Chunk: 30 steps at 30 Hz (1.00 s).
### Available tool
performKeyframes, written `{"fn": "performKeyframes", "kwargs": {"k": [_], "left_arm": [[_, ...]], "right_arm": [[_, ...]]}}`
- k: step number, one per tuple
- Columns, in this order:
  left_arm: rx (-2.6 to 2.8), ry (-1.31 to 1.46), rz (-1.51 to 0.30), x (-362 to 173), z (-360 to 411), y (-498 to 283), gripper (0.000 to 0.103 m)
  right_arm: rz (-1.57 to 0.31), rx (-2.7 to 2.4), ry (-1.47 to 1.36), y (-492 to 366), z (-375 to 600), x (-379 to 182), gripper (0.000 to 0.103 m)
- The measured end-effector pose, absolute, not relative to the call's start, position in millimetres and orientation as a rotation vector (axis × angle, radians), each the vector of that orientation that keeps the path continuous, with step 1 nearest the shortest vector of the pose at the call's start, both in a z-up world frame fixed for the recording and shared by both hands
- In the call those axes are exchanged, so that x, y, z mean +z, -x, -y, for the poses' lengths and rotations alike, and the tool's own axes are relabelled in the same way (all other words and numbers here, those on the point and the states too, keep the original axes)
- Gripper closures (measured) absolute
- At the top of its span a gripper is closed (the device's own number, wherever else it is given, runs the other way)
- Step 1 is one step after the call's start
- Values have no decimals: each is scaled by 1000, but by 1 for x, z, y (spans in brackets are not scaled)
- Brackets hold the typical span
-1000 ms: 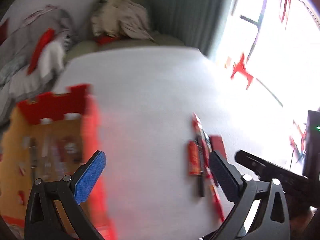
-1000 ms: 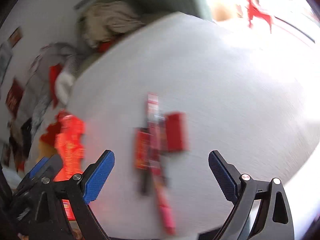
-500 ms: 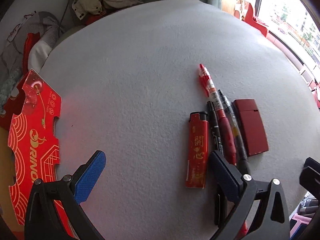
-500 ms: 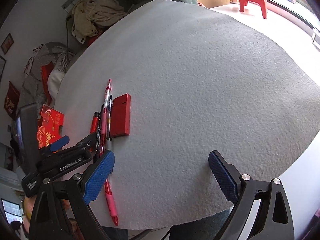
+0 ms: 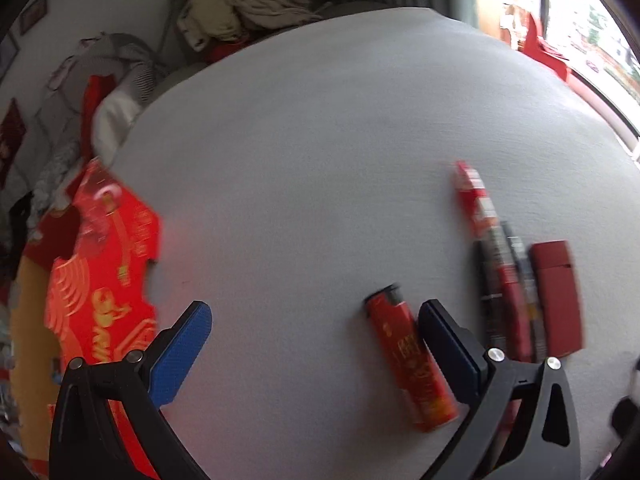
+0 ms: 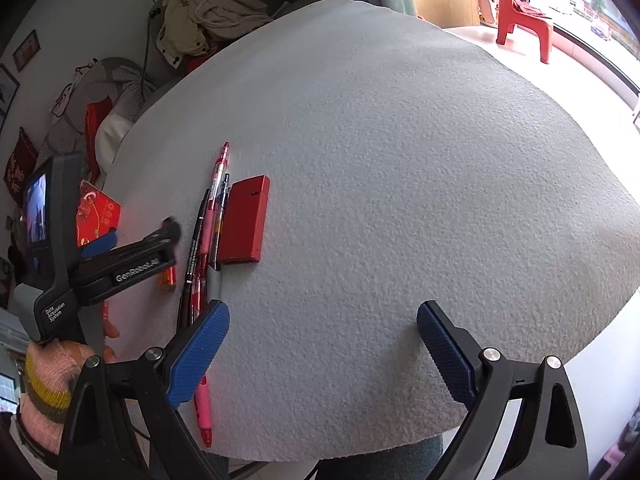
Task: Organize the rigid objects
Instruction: 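Move both grippers back over the lighter and red box on the table, then grasp the red lighter with the left gripper while the right grasps the red box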
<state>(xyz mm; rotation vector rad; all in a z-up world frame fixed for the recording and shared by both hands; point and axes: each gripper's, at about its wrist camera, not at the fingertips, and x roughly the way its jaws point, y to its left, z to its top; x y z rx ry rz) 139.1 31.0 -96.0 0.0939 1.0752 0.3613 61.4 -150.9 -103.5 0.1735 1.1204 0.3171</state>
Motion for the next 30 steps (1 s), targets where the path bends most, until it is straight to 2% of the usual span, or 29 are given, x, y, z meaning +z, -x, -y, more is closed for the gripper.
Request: {"fn": "performKeyframes", "kwargs": {"k": [4, 16, 19, 24, 30], "left_arm": [[366, 41, -1093, -97, -54, -135, 0], [433, 271, -1042, -101, -53, -106, 0], [438, 264, -1025, -101, -54, -99, 0], [442, 257, -998, -102, -51, -88, 0], [473, 271, -971, -109, -48, -74, 0]], "right_arm": [[-1117, 306, -152, -67, 144, -103, 7], [-1114, 290, 30, -115, 78, -109, 7], [-1088, 248, 143, -117, 66, -113, 7], [-1101, 232, 130, -127, 84, -115, 7], [-1058, 340, 302, -130, 49, -118, 18]]}}
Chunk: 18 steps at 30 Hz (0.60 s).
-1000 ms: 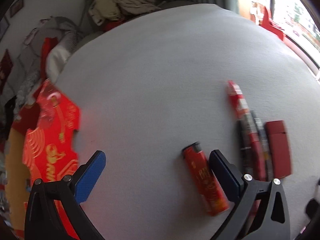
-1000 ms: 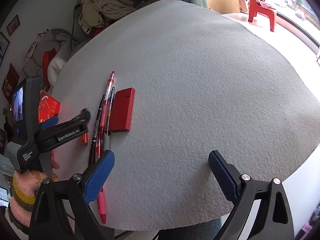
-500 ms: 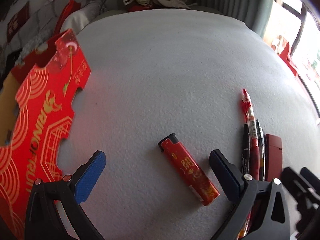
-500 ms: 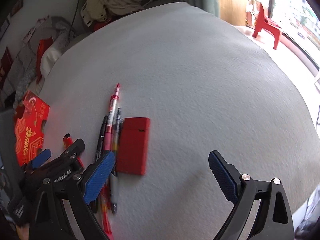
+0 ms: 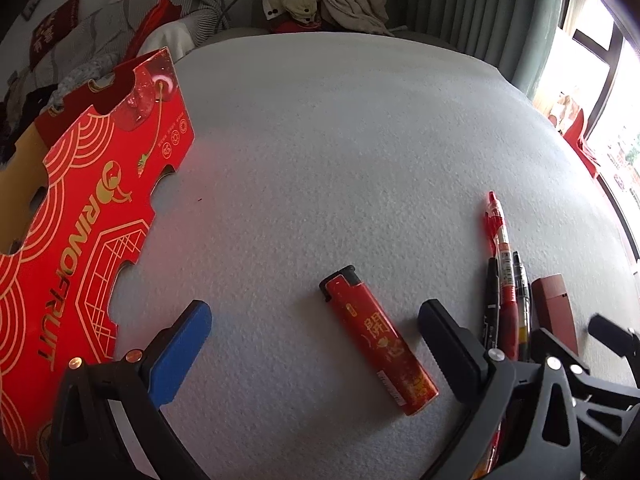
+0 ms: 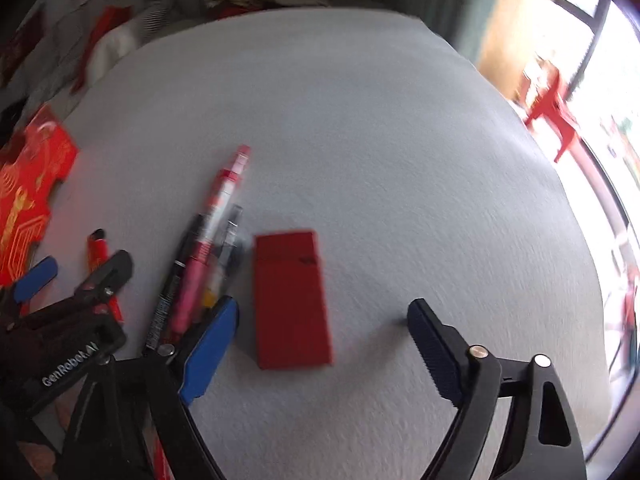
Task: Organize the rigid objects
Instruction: 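Grasp the red lighter with the left gripper while the right grasps the red box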
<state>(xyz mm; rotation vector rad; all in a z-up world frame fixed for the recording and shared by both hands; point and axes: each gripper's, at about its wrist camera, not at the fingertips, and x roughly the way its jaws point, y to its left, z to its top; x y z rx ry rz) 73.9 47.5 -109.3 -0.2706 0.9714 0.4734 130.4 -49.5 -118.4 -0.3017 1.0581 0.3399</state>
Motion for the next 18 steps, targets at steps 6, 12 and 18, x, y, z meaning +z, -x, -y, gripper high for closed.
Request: {"fn": "performKeyframes", "kwargs": {"k": [6, 12, 18], "left_arm": [[519, 298, -980, -108, -43, -80, 0], [530, 296, -969, -108, -39, -83, 0], [339, 178, -944, -109, -16, -99, 0]], "right_arm": [[-1094, 428, 355, -136, 40, -111, 68], [-1111, 385, 321, -129, 72, -111, 68], [-1108, 351, 289, -108, 96, -108, 67]]}}
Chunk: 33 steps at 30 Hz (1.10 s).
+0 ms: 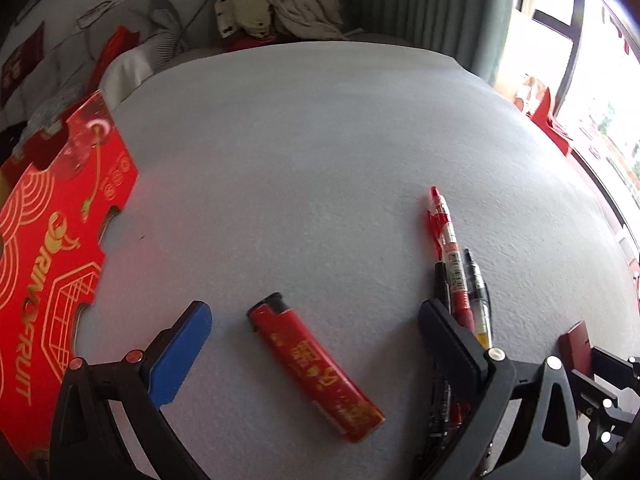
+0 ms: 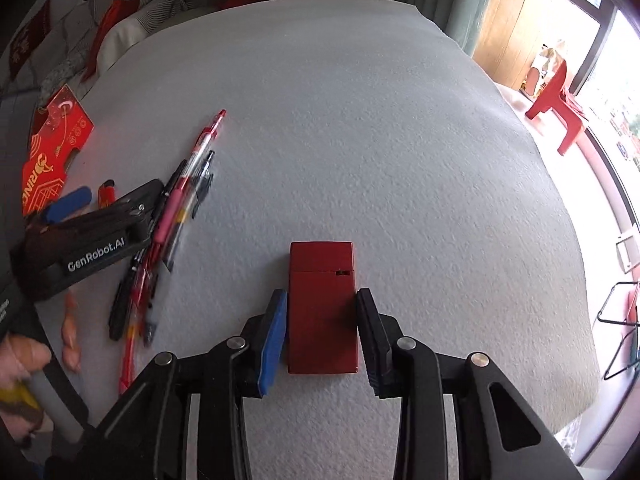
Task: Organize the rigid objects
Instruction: 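Grasp the red lighter with the left gripper while the right grasps the red box, then lift the red lighter and red box and carry them toward the cardboard box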
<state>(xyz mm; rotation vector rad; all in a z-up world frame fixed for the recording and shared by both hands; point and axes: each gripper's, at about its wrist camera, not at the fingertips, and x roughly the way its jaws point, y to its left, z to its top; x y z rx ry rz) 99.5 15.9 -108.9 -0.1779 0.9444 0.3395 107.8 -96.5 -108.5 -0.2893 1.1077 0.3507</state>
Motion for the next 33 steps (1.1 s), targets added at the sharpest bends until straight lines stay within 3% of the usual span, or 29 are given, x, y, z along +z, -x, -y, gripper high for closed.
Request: {"fn": "performKeyframes", "kwargs": {"k": [9, 11, 12, 13, 14, 15, 16, 18, 19, 33], "left_arm": [[356, 202, -990, -106, -13, -103, 1], [320, 190, -996, -103, -15, -106, 8], [276, 166, -992, -99, -11, -106, 21], [248, 154, -990, -96, -7, -106, 40], [205, 131, -989, -93, -2, -106, 51], [176, 118, -992, -92, 0, -105, 72], [144, 116, -1005, -90, 1, -105, 82], [112, 147, -1024, -89, -4, -102, 82], [101, 172, -1031, -88, -8, -99, 82], [59, 196, -930, -47, -2, -43, 82]], "right_arm": [[-1090, 351, 293, -102, 93, -110, 66], [-1097, 362, 303, -100, 100, -112, 63], [-1105, 374, 304, -94, 98, -112, 60], [-1115, 395, 306, -94, 97, -112, 48], [-1127, 430, 326, -92, 92, -114, 38], [-1119, 437, 367, -90, 87, -115, 38], [-1114, 430, 362, -90, 87, -115, 38], [-1094, 408, 339, -87, 89, -115, 51], [-1083, 404, 330, -86, 90, -113, 68], [-1114, 364, -98, -63, 157, -87, 68]]}}
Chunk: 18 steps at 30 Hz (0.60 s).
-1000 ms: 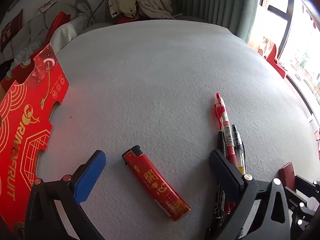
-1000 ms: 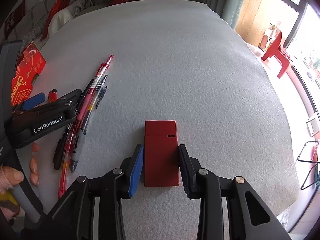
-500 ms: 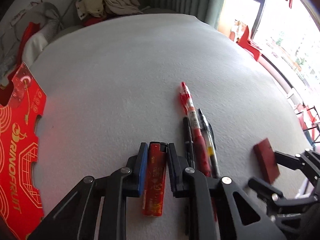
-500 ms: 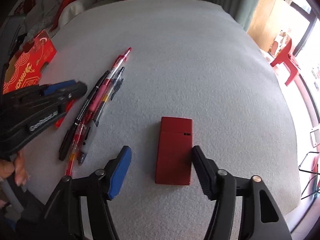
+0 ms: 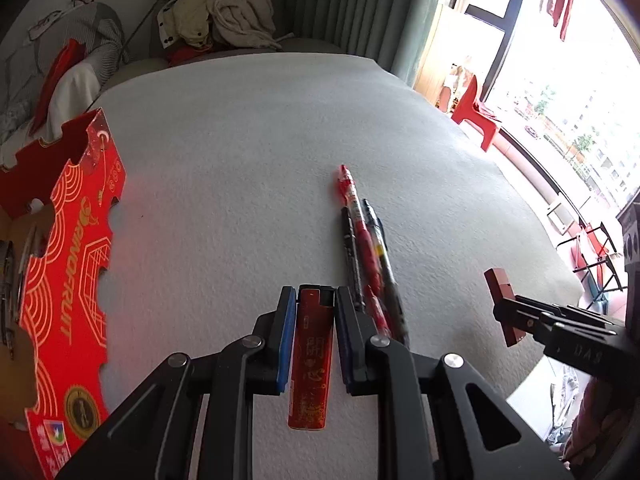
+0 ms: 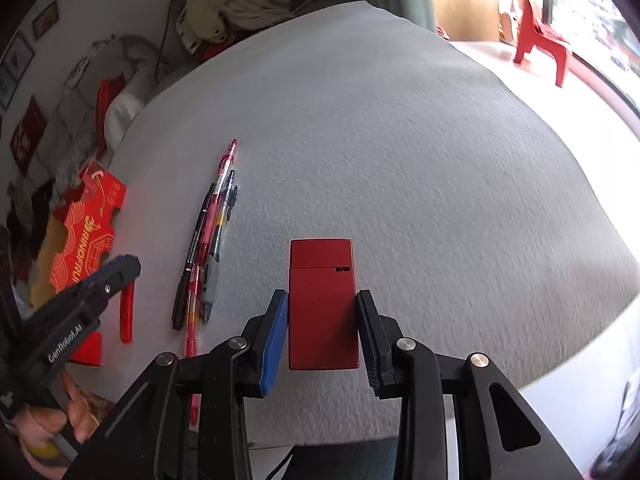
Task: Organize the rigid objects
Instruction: 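Lift the red lighter and red box and carry them toward the cardboard box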
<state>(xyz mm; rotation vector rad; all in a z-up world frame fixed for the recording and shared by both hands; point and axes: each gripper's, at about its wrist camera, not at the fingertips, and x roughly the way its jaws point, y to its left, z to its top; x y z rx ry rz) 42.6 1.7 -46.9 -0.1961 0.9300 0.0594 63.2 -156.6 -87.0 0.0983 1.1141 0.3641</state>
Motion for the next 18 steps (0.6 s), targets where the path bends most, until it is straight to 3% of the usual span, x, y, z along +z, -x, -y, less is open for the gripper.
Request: {"fn": "performKeyframes", "kwargs": {"k": [18], "left_arm": [[-17, 133, -813, -12, 12, 9, 82]], "right_arm": [[-1114, 344, -92, -32, 142, -80, 67]]}}
